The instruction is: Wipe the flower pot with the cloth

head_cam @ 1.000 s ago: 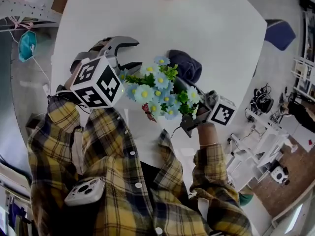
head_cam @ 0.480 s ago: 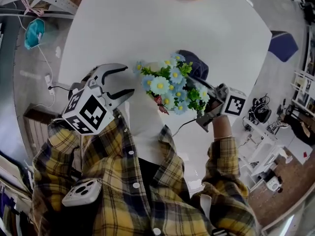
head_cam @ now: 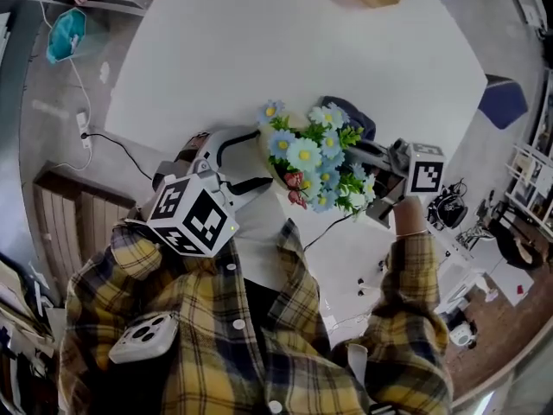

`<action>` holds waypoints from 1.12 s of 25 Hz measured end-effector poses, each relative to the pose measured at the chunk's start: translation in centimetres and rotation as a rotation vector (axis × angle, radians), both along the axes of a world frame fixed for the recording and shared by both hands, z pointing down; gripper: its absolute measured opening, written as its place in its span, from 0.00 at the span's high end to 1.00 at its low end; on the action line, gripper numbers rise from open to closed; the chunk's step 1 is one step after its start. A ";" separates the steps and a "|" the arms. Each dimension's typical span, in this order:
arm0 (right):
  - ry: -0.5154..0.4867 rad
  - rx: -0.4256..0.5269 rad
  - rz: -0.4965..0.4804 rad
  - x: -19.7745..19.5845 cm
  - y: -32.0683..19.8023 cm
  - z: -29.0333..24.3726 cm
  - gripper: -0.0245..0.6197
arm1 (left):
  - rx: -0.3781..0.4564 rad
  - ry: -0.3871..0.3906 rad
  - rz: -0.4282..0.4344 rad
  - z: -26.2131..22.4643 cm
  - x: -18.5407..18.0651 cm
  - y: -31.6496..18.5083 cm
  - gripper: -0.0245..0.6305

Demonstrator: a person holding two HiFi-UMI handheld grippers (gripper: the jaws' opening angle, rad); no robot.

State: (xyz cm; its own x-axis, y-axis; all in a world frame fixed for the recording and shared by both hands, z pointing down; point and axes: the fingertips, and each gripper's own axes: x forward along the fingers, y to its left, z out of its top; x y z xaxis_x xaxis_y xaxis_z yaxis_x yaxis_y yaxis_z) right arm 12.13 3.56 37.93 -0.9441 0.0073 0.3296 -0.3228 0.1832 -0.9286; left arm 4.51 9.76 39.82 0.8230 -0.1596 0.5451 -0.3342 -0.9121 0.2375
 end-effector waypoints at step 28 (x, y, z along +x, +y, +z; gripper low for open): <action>-0.086 -0.013 -0.431 -6.1 -4.1 0.4 0.93 | 0.052 -0.076 0.478 0.7 1.3 -1.9 0.47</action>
